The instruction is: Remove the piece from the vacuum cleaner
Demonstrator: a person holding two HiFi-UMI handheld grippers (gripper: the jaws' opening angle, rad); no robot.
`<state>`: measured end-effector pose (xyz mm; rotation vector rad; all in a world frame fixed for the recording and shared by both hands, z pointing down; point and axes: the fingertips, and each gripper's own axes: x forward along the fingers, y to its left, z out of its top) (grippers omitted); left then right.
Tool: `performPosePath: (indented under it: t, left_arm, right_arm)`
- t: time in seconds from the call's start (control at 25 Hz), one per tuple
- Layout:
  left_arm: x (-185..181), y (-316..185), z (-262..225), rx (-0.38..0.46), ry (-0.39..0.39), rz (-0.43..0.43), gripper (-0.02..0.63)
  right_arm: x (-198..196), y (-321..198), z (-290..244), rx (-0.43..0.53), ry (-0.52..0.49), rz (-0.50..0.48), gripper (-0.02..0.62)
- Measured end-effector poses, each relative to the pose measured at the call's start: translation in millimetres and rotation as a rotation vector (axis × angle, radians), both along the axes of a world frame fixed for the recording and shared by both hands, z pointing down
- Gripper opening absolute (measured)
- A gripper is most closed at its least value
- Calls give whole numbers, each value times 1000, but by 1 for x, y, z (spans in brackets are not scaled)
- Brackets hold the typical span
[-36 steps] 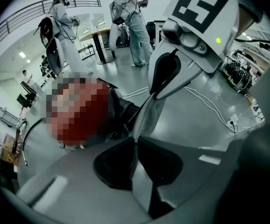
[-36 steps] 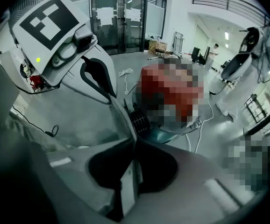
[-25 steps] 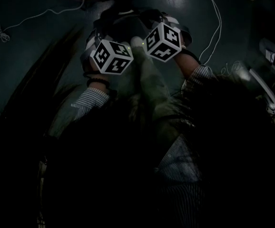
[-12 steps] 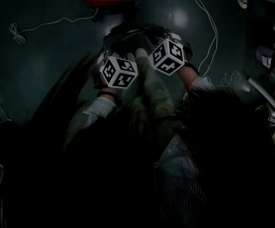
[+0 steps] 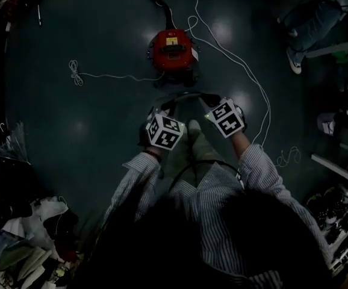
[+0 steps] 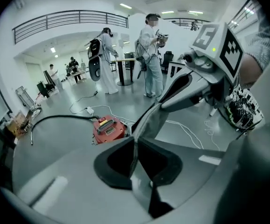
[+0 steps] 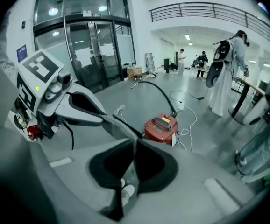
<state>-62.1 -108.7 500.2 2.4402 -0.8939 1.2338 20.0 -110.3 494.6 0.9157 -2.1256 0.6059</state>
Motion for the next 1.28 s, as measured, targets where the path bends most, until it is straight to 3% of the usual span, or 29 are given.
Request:
performPosePath:
  t: [0.24,0.44,0.64,0.88,1.28]
  left_arm:
    - [-7,7,-77,-69,225,-160,31]
    - [-3,13,-121,-23,288,-146,31]
    - [7,19,-136,-35,375,-174,31]
    - [17,13,-136,2,332,-160,31]
    - [37,11,-126,-20,314,-145,29]
  right_arm:
    - [-9,-10,-84,51,-137,113,25]
    - [-3,-5,-125,99,-202,112,25]
    - [8,6,-134,97,-279,175,25]
    - [21,14,-129,73,-318,236,25]
    - [39,7,-125,85,-281,215,25]
